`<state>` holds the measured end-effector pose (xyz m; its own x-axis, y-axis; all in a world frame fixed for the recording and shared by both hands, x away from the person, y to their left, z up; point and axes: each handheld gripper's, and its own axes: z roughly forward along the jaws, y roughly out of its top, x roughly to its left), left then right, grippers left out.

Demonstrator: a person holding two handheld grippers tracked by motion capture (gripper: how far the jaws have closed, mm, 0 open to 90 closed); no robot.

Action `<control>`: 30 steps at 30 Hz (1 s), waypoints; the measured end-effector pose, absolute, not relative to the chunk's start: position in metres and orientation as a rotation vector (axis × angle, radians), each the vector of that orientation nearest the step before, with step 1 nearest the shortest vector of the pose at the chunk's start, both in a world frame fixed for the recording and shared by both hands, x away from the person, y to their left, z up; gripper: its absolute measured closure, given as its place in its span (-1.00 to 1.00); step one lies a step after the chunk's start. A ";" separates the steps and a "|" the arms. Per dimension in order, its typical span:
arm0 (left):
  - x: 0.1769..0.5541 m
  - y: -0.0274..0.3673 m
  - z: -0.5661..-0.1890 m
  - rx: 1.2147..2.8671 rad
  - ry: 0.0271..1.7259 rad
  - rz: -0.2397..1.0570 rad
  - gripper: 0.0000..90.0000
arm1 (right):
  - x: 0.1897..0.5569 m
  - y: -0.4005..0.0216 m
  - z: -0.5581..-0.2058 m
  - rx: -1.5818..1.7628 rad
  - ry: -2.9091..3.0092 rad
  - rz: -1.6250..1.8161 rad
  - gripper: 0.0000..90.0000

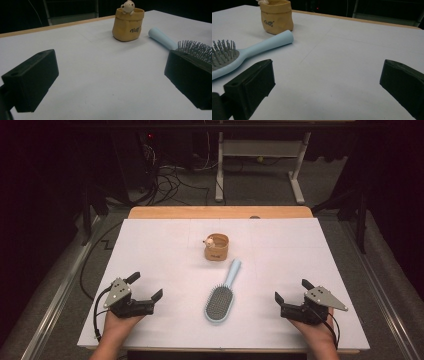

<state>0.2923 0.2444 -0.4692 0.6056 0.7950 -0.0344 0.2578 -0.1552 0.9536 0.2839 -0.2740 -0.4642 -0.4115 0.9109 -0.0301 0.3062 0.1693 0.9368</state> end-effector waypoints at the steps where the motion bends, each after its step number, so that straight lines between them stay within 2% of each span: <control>1: 0.292 0.244 -0.469 1.710 0.873 0.594 -1.00 | 0.284 -0.274 -0.464 1.152 1.826 1.242 -1.00; 25: 0.292 0.241 -0.471 1.733 0.869 0.583 -1.00 | 0.284 -0.274 -0.464 1.153 1.815 1.248 -0.98; 30: 0.293 0.239 -0.472 1.748 0.864 0.562 -1.00 | 0.282 -0.272 -0.464 1.146 1.817 1.252 -0.85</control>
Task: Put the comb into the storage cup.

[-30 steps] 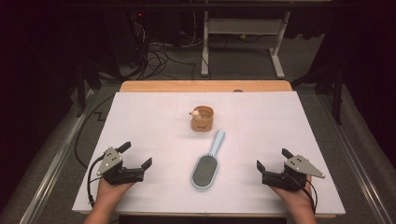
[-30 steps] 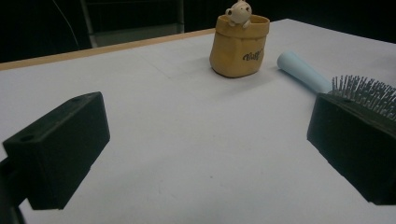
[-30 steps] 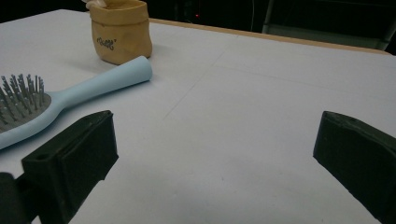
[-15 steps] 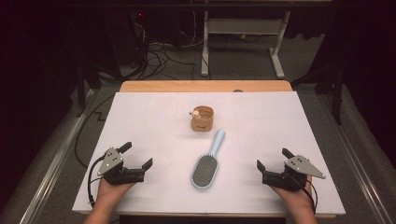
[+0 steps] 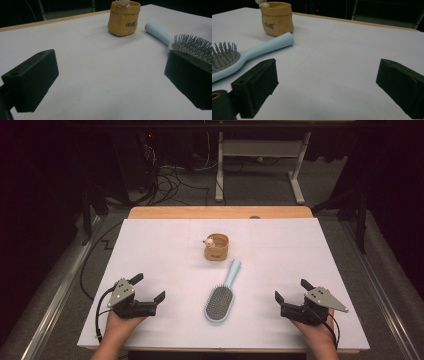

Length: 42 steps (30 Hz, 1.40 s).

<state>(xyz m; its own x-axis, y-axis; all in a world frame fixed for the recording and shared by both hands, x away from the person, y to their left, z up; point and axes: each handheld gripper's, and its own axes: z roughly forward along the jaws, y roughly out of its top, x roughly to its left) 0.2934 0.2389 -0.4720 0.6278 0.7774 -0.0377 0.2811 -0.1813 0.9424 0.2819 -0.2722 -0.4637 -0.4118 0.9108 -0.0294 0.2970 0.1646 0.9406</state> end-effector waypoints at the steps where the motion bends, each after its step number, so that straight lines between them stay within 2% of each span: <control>1: 0.293 0.239 -0.472 1.745 0.865 0.559 -1.00 | 0.281 -0.272 -0.464 1.136 1.821 1.249 -0.79; 4: 0.292 0.239 -0.471 1.739 0.861 0.559 -1.00 | 0.280 -0.271 -0.464 1.123 1.817 1.253 -0.64; 10: 0.292 0.239 -0.471 1.731 0.863 0.557 -0.99 | 0.280 -0.271 -0.464 1.133 1.829 1.259 -0.53; 19: 0.293 0.238 -0.472 1.728 0.855 0.557 -1.00 | 0.282 -0.273 -0.464 1.151 1.870 1.289 -0.10; 26: 0.292 0.238 -0.471 1.718 0.848 0.552 -1.00 | 0.283 -0.271 -0.464 1.165 1.892 1.292 0.09; 28: 0.292 0.238 -0.471 1.717 0.845 0.551 -1.00 | 0.283 -0.270 -0.464 1.167 1.898 1.290 0.33; 31: 0.292 0.238 -0.471 1.708 0.841 0.554 -1.00 | 0.283 -0.269 -0.463 1.180 1.900 1.296 0.51; 37: 0.293 0.238 -0.471 1.710 0.842 0.547 -1.00 | 0.284 -0.261 -0.461 1.169 1.923 1.306 1.00; 42: 0.293 0.238 -0.471 1.711 0.841 0.547 -1.00 | 0.287 -0.251 -0.462 1.170 1.965 1.331 1.00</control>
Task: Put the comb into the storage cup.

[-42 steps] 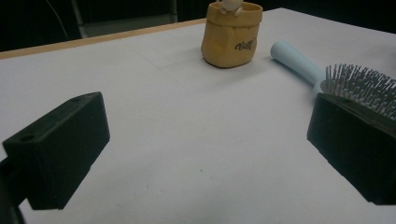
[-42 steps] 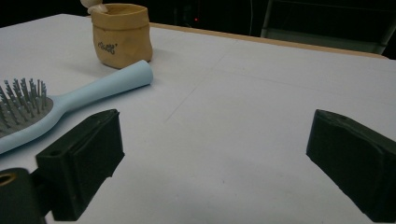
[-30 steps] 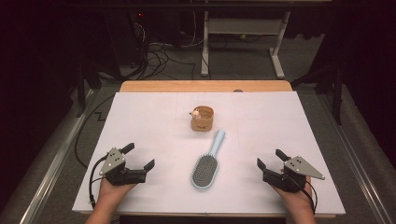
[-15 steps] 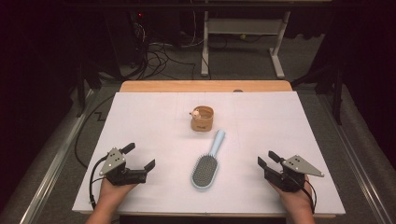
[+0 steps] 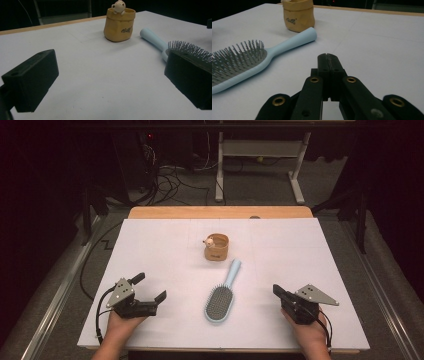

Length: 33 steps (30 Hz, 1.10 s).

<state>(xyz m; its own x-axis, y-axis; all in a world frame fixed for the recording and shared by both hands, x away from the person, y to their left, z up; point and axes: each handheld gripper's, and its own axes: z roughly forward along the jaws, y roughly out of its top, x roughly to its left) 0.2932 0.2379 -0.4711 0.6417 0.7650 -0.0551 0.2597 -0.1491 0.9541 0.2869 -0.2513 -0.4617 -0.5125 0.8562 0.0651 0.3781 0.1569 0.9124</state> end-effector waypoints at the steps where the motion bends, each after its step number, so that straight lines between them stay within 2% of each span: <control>1: 0.293 0.238 -0.471 1.710 0.840 0.548 -1.00 | 0.287 -0.248 -0.462 1.166 1.973 1.330 1.00; 33: 0.292 0.237 -0.472 1.715 0.830 0.558 -1.00 | 0.280 -0.093 -0.459 0.908 2.274 1.461 1.00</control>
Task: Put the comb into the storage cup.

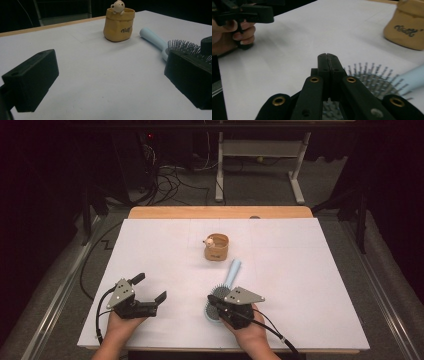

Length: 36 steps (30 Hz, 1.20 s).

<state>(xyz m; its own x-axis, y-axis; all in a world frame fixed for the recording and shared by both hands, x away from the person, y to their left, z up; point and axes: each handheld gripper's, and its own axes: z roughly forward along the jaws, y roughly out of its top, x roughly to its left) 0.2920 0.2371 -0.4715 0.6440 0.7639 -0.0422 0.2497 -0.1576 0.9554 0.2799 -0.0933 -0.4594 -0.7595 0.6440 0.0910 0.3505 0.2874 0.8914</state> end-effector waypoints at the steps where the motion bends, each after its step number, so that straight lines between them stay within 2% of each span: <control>1: 0.292 0.237 -0.472 1.714 0.831 0.556 -1.00 | 0.280 -0.093 -0.459 0.908 2.274 1.461 1.00; 21: 0.292 0.236 -0.472 1.717 0.821 0.552 -1.00 | 0.261 -0.064 -0.473 0.819 2.394 1.352 1.00; 36: 0.292 0.237 -0.471 1.711 0.823 0.553 -1.00 | 0.255 -0.077 -0.471 0.830 2.365 1.299 1.00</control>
<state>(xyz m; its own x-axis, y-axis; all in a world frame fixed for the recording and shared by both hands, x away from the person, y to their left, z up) 0.2917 0.2369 -0.4714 0.6495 0.7591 -0.0443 0.2456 -0.1543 0.9570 0.2547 -0.0767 -0.4710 -0.7811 0.6244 0.0015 0.3363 0.4186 0.8436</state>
